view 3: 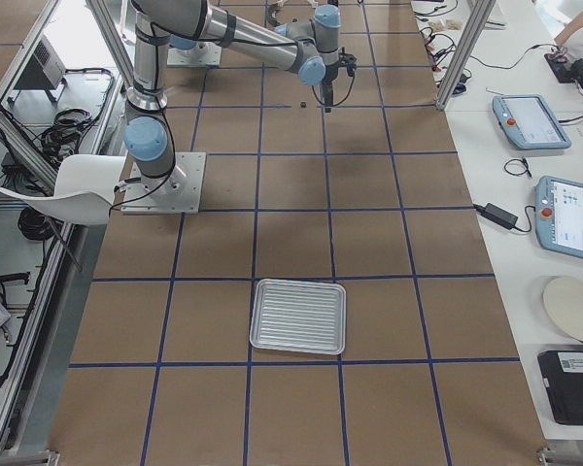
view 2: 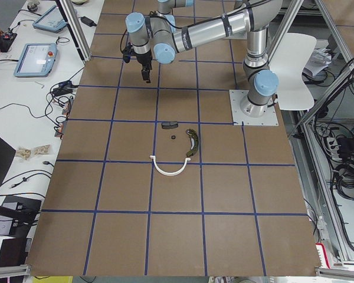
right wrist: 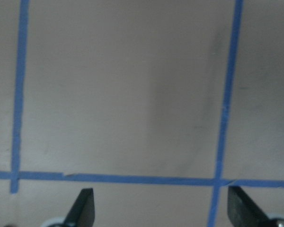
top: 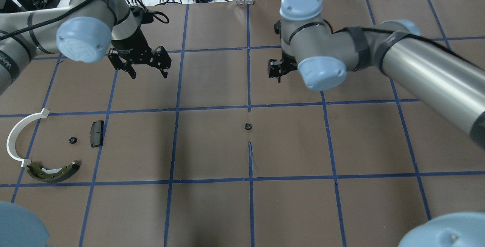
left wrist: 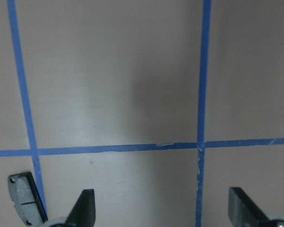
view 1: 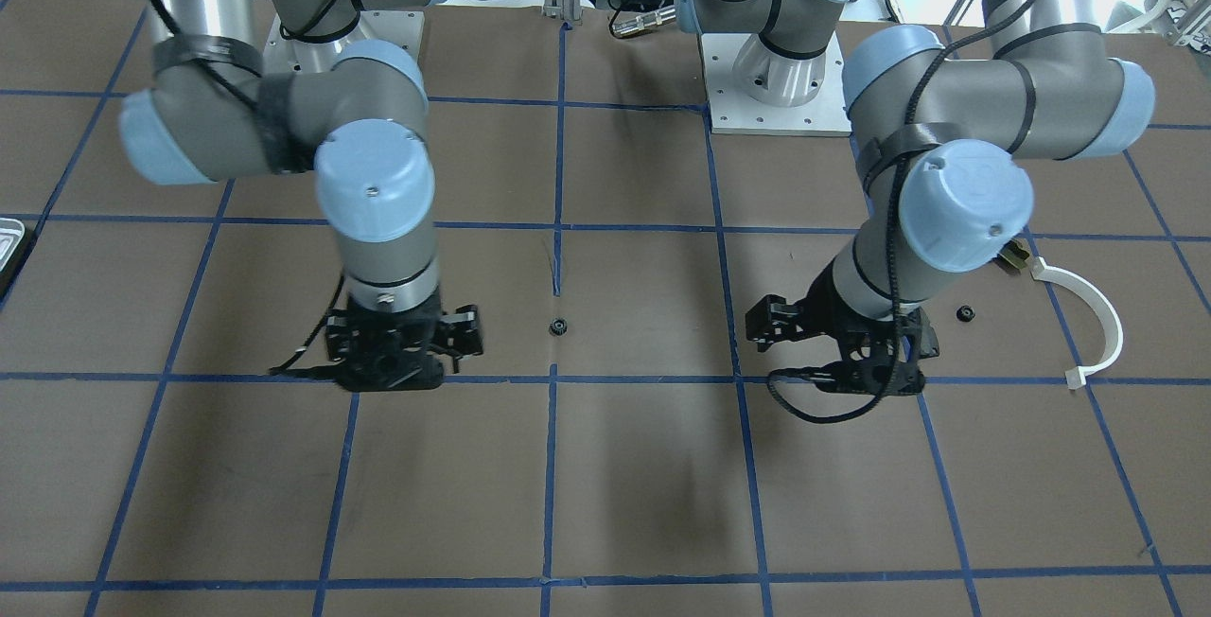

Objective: Place bearing gear from tray to pile

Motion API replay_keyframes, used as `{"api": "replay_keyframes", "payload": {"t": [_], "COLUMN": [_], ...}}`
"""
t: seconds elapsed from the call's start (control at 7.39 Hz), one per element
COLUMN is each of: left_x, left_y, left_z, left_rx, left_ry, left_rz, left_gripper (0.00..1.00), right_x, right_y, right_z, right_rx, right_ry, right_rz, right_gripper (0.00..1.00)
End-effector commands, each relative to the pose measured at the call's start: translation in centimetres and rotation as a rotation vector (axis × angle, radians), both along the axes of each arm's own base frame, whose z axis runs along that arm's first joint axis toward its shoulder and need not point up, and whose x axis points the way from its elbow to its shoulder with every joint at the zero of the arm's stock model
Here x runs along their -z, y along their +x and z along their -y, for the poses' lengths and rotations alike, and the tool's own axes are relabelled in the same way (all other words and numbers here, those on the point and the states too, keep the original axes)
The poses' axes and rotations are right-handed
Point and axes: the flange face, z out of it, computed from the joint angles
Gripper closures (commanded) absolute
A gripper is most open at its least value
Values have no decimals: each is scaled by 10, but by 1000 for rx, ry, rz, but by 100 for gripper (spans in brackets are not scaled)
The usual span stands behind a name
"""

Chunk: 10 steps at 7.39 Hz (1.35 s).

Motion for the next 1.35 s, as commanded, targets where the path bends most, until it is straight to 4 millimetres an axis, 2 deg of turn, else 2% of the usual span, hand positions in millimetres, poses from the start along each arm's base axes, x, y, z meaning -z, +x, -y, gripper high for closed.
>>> {"api": "replay_keyframes", "payload": {"t": [0.0,0.14,0.27,0.41,0.54,0.68,0.81,0.95,1.08,1.22], "left_x": [19,31,53,75,93,109,125,130,136,138], "left_y": [-85,-125,-151,-171,-185,-191,-194,-204,-210,-211], "left_z": [-16,-27,-39,-51,-66,-79,-91,-101,-104,-105], "left_rx": [25,85,90,84,112,127,137,158,167,170], "left_ry": [-17,-67,-88,-107,-123,-111,-81,-74,-69,-64], "left_rz": [9,1,-43,-91,-97,-95,-88,-84,-83,-83], "left_gripper": [0,0,0,0,0,0,0,0,3,8], "right_x": [-104,-146,-180,-208,-210,-185,-188,-186,-176,-183], "right_y": [-68,-67,-60,-59,-45,-31,-36,-37,-38,-38], "right_z": [31,29,10,-4,-19,-31,-34,-35,-33,-32], "right_rx": [-14,-5,16,85,182,218,133,97,97,99], "right_ry": [6,51,86,27,27,46,32,26,29,-4], "right_rz": [8,11,78,99,92,12,-3,-1,2,18], "right_gripper": [0,0,0,0,0,0,0,0,0,0]}}
